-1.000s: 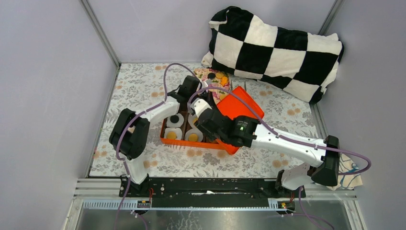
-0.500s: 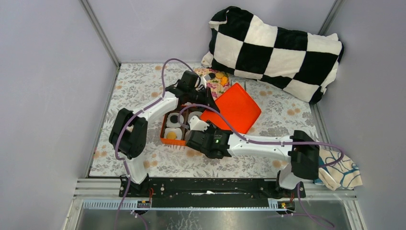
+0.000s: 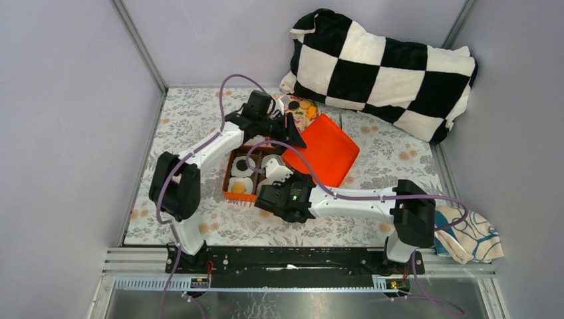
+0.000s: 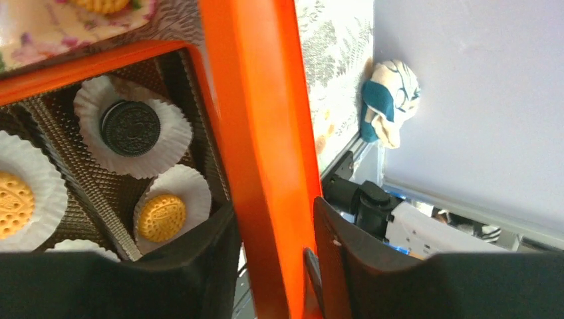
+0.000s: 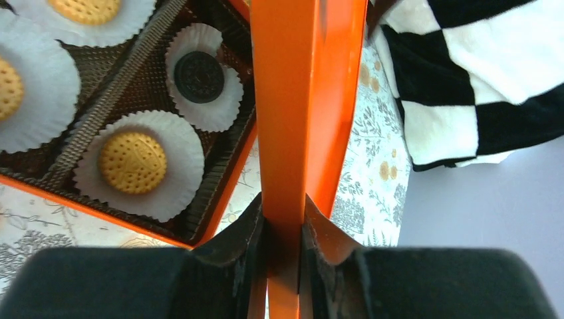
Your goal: Pack the cookies
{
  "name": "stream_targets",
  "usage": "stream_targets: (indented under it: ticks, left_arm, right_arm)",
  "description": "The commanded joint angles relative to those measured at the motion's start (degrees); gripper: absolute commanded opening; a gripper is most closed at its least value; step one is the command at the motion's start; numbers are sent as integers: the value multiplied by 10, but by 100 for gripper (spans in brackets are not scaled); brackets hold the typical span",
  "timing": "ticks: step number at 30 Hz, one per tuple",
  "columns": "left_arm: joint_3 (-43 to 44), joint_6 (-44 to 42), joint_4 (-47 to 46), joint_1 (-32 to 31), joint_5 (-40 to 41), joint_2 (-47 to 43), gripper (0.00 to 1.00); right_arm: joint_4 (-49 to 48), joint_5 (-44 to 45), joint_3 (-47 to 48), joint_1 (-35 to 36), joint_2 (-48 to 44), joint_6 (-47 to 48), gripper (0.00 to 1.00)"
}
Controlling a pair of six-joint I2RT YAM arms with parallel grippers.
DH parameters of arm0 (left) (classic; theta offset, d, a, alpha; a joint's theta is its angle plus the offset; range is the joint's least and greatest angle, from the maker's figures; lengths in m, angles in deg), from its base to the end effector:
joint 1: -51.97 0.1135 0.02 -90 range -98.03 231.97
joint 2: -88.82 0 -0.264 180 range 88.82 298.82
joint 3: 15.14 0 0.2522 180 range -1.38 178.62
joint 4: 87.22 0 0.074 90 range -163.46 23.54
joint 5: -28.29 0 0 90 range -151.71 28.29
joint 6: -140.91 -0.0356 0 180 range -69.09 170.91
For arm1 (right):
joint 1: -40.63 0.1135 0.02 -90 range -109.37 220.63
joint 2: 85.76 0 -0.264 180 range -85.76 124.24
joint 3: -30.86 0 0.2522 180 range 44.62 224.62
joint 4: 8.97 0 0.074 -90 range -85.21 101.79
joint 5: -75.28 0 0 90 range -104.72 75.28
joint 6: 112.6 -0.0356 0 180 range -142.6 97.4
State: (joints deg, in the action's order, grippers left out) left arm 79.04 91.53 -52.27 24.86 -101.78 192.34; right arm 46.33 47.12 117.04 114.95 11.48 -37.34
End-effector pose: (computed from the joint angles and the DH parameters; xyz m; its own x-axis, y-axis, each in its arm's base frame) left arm 0.3483 -0.2041 0.2586 -0.9659 -0.0652 -0.2507 0.1714 0.5648 -0.8072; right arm 0.1214 0.3162 0.2438 -0.3307 -0.7339 -0.5933 -0.2840 0.6769 -0.6790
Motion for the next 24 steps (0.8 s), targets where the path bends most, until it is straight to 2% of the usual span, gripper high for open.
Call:
stream_targets:
  ticks: [1,2,4,6,7,9,11,12,14,16,20,22,24]
  left_arm:
    - [91,-65,62,10,-26,-87,59]
    - [107,-76,84,11,-10,-103,65]
    - [139,-89,128,14,15,-135,72]
    - [154,-86,150,23,60,-172,72]
    - [155,-78,153,27,99,-198,67]
    - [144,-69,153,28,229,-257,40]
    - [110,-69,142,28,369,-317,4]
    - [95,-65,140,28,441,-343,0]
    - [72,-61,141,28,546,-376,0]
    - [57,-61,140,28,600,-392,0]
    - [14,-63,105,28,631,-415,0]
    - [-11,-62,88,28,643,-430,0]
    - [-31,-65,74,28,652,-442,0]
  right_arm:
    - [68,83,37,-11,-22,-55,0]
    - [72,85,40,-11,-26,-58,0]
    - [77,86,48,-11,-33,-60,0]
    - [82,87,57,-11,-41,-57,0]
    - [84,85,65,-11,-47,-56,0]
    - [82,71,86,-15,-62,-43,0]
    - [65,29,116,-24,-84,-15,0]
    - [53,1,135,-29,-98,-4,0]
    - [18,-87,177,-46,-126,15,0]
    - [-16,-192,220,-74,-155,22,0]
    - [-43,-411,308,-154,-186,-7,0]
    - [-72,-526,313,-191,-202,-40,0]
    - [-122,-661,277,-228,-224,-91,0]
